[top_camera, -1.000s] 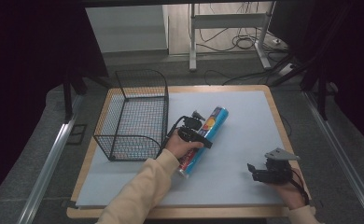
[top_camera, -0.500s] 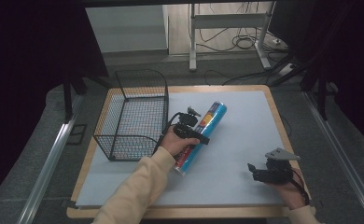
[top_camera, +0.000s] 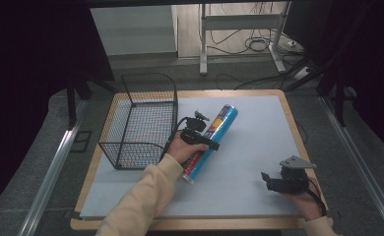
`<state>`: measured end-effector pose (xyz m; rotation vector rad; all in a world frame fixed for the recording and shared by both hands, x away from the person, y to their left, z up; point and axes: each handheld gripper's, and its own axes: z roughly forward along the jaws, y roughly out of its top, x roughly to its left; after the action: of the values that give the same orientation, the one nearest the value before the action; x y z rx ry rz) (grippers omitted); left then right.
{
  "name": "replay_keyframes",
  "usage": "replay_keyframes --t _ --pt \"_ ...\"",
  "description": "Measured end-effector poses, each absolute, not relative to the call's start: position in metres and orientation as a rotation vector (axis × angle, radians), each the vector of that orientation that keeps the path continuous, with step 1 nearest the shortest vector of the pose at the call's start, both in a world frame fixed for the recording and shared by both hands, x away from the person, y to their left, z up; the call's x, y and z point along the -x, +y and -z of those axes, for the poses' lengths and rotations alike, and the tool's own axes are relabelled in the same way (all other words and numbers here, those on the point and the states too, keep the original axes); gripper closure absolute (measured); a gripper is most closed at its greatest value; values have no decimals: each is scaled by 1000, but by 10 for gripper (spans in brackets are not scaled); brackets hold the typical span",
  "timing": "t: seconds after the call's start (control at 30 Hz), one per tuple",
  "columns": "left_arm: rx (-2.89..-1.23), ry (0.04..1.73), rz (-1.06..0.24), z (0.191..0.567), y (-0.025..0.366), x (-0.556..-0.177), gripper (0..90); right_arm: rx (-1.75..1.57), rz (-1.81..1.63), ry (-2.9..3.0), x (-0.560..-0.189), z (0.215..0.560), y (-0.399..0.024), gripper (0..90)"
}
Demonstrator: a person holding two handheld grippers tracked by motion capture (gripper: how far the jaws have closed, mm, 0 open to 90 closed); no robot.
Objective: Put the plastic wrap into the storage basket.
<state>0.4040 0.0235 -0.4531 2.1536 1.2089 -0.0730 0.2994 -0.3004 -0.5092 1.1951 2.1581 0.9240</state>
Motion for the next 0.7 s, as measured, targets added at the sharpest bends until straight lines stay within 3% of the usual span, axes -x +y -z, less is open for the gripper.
replay_keyframes --t 0.7 --pt "-2118 1181 53 430 20 -402 315 -1196 -927 2157 -299 509 -300 138"
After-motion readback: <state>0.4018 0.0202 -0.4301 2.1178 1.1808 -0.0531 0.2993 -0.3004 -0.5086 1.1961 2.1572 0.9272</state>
